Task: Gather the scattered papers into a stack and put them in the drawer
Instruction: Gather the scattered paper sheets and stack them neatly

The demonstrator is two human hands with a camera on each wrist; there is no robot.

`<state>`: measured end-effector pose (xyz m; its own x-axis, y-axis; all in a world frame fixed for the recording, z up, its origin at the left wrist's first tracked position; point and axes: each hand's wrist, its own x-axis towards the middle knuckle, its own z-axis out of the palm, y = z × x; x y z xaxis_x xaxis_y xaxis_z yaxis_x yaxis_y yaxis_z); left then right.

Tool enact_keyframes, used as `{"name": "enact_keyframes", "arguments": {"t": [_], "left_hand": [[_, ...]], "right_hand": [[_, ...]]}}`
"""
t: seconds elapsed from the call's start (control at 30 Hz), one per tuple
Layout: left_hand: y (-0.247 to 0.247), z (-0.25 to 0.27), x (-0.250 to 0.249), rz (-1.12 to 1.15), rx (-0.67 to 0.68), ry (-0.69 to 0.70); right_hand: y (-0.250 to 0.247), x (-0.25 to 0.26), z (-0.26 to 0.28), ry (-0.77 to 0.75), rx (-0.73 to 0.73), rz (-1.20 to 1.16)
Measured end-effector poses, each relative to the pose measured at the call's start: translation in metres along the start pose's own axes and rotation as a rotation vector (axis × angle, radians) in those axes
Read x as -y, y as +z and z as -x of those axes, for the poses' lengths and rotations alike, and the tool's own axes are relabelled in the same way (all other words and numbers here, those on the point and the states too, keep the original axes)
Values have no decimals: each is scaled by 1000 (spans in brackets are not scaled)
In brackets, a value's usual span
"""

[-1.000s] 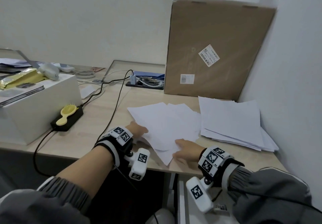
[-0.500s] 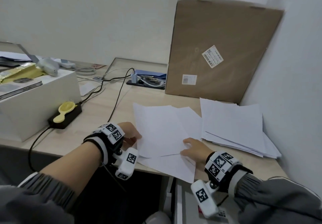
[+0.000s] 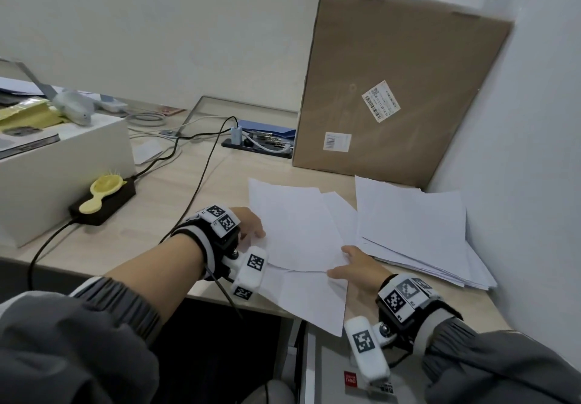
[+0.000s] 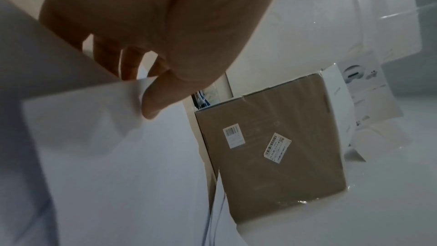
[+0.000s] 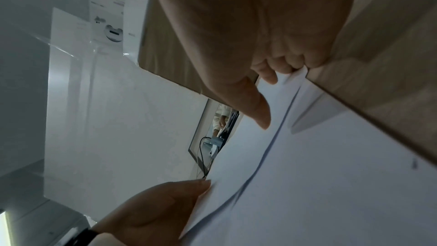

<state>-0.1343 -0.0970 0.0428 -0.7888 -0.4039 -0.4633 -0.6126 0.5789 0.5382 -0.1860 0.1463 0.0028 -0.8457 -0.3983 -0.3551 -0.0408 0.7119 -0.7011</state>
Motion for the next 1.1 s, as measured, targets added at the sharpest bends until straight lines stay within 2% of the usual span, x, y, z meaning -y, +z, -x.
{"name": "enact_keyframes", "arguments": {"t": [0.1,0.2,0.33,0.43,0.5,0.57,0.67,0.8,0.9,0.97,1.1], "left_hand": [[2,0,-1,68,14,-72],[0,-8,6,260,-19,-88],[-1,-16,20,419,131,-127],[1,-12,23,262,200,-142],[4,-4,22,50,101,-88],[7,3,23,-21,-8,-25],[8,-11,42,230,-29,37],[1,-20,71,497,5,86],[-3,-10,82,590,-14,128],[-7,-4,89,647,-46,135],[-14,-2,101,812,-103,129]], "right_hand": [[-5,-6,-2,-26,38,45],[-8,-10,-3,-42,87,82],[-10,-11,-4,-58,101,84],[-8,-12,-4,-76,93,71],[-7,-14,-5,-87,81,39],[-6,-16,-4,-95,68,-14],[-6,-18,-6,-82,7,-120],[-20,-8,-10,-58,-240,-230],[-40,6,-10,-83,-388,-170],[-48,13,-13,-82,-425,-119],[-51,19,-22,-90,-381,-147]]}}
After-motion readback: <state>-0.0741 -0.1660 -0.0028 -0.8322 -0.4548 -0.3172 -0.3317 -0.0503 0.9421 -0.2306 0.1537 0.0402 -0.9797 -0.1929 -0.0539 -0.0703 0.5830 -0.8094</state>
